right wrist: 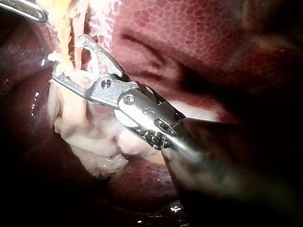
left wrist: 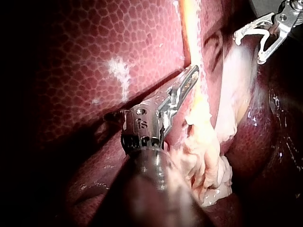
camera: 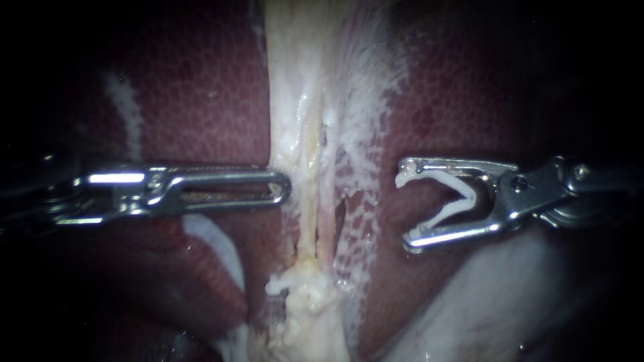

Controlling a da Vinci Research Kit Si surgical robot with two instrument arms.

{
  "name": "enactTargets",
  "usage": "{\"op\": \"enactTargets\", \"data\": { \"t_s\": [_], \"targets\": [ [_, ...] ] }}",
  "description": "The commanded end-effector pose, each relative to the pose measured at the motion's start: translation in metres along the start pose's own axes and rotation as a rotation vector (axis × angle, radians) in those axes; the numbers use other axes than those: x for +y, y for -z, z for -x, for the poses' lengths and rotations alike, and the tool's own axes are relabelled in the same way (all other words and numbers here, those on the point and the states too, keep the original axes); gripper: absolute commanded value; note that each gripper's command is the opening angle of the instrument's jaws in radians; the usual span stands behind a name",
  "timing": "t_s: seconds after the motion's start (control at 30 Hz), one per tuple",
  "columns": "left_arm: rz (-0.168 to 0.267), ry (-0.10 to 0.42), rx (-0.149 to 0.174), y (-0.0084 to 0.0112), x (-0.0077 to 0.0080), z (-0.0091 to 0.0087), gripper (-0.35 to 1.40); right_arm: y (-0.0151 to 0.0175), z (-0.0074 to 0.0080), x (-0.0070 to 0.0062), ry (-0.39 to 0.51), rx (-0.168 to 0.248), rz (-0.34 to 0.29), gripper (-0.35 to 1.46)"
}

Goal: Clipping second clip left tube

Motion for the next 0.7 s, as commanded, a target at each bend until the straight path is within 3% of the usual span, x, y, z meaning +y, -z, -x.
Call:
{"op": "enactTargets", "data": {
  "t_s": [0.03,0.2,0.4,0.7],
  "targets": [
    [0.001,0.0,0.0,0.0,0.0,0.0,-0.35,0.0,0.0,0.0,0.0,0.0,0.0,0.6],
    [0.0,0.0,0.0,0.0001,-0.0001,0.0,-0.35,-0.0001,0.0005,-0.0003,0.01,-0.001,0.0,0.59],
    [-0.004,0.004,0.002,0.0008,-0.0005,0.0008,-0.35,-0.0007,0.0017,-0.0009,-0.058,0.0,-0.001,0.58],
    [-0.008,0.024,-0.005,0.0037,-0.0007,0.004,-0.35,-0.0036,0.0038,-0.0019,-0.148,-0.023,-0.024,0.56]
  ]
}}
